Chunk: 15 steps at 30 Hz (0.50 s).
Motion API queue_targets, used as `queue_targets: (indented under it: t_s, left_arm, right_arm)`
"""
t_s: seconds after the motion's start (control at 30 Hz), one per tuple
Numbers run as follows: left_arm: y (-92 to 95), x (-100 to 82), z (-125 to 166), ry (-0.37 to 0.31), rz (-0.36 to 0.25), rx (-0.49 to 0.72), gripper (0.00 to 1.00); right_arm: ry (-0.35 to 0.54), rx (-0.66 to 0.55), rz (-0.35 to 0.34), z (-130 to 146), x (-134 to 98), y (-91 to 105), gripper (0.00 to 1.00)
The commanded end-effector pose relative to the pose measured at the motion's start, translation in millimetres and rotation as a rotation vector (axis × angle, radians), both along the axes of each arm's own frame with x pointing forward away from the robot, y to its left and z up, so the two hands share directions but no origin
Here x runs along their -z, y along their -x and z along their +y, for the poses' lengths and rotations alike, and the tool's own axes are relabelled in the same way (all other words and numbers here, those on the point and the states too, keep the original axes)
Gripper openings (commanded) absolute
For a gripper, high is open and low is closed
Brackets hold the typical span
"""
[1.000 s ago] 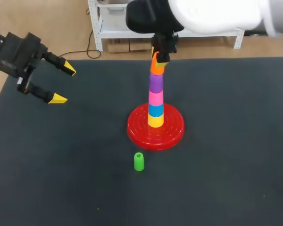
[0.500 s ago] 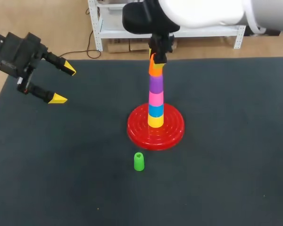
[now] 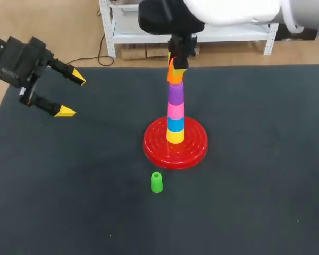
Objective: Pick up and stack the cylinders on the red base in this order: pink,purple,orange,green
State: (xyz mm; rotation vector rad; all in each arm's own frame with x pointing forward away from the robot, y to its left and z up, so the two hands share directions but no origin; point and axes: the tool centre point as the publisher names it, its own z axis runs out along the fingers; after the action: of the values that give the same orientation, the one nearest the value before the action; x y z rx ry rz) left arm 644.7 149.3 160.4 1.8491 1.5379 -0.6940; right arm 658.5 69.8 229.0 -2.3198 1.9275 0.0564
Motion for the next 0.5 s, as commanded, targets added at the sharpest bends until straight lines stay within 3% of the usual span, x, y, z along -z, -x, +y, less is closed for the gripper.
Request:
queue_targets:
  t_s: [0.03, 0.5]
  left_arm:
    - [0.1, 0.9, 0.1, 0.000, -0.002, -0.001, 1.00]
    - [0.1, 0.9, 0.1, 0.000, -0.002, -0.001, 1.00]
  right_arm:
    - [-0.004, 0.002, 0.034, -2.0, -0.6, 0.1, 0.00]
    - [0.027, 0.001, 0.064, -0.6, 3.8, 0.3, 0.00]
